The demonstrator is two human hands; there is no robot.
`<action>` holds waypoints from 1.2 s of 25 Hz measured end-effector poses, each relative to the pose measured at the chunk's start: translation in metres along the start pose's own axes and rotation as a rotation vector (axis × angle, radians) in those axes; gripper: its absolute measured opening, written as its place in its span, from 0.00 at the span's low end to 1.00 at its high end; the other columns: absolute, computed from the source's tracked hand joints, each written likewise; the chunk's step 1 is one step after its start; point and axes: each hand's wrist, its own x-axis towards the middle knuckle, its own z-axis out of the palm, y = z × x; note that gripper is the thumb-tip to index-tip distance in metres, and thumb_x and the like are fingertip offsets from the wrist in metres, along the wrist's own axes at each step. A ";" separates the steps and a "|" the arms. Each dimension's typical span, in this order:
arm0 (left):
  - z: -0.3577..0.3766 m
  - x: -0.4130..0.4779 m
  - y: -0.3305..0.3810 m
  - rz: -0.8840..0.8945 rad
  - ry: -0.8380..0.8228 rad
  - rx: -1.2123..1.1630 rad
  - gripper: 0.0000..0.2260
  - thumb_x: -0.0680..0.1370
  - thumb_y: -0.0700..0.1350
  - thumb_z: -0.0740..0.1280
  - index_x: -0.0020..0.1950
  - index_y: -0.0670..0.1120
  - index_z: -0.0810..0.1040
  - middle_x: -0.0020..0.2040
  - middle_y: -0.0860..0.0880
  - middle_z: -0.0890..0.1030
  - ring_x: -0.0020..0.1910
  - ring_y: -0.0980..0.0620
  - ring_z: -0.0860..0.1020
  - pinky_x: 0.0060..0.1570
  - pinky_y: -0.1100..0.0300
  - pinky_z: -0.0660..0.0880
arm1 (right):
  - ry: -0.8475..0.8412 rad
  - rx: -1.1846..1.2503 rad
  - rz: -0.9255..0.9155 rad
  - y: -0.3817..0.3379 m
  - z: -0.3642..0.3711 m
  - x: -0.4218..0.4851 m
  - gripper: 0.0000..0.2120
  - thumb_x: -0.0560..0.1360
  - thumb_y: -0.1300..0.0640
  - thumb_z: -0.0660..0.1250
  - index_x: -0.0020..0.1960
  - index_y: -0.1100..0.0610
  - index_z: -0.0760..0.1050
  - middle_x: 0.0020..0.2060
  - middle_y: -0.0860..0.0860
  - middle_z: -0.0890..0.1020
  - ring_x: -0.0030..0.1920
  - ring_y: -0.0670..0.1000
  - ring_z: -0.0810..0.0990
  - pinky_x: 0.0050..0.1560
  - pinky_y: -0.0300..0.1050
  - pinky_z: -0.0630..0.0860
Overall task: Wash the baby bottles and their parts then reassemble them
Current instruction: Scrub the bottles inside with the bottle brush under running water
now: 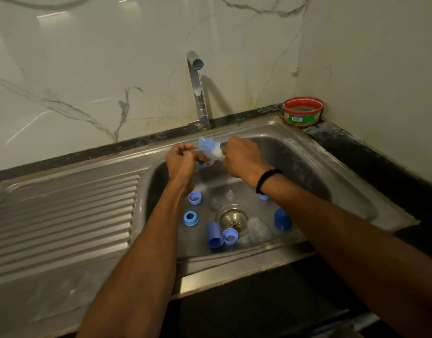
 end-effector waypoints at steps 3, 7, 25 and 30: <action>0.004 -0.001 -0.003 0.009 -0.072 0.017 0.17 0.66 0.27 0.70 0.50 0.43 0.76 0.52 0.45 0.82 0.50 0.49 0.82 0.43 0.59 0.81 | 0.006 -0.009 0.003 0.000 -0.003 -0.001 0.14 0.75 0.55 0.71 0.58 0.60 0.76 0.52 0.56 0.81 0.50 0.55 0.80 0.45 0.43 0.74; -0.019 0.022 -0.010 -0.192 0.075 -0.219 0.13 0.73 0.35 0.72 0.58 0.42 0.79 0.56 0.42 0.82 0.53 0.43 0.83 0.50 0.49 0.83 | -0.070 -0.019 -0.087 0.002 -0.014 0.004 0.13 0.77 0.56 0.69 0.60 0.59 0.81 0.51 0.56 0.82 0.43 0.51 0.76 0.42 0.40 0.68; -0.006 0.017 -0.018 -0.265 0.019 -0.254 0.12 0.74 0.45 0.76 0.54 0.46 0.77 0.55 0.42 0.82 0.51 0.45 0.85 0.52 0.52 0.83 | 0.010 0.065 -0.033 -0.002 0.004 0.000 0.09 0.77 0.59 0.68 0.56 0.58 0.80 0.48 0.55 0.82 0.49 0.54 0.81 0.46 0.43 0.76; 0.003 0.023 -0.019 -0.207 0.033 -0.273 0.11 0.77 0.46 0.73 0.57 0.47 0.77 0.58 0.41 0.81 0.55 0.43 0.83 0.53 0.47 0.83 | 0.036 0.025 -0.036 -0.002 0.002 0.004 0.10 0.77 0.58 0.68 0.57 0.58 0.80 0.49 0.54 0.81 0.42 0.49 0.75 0.42 0.40 0.69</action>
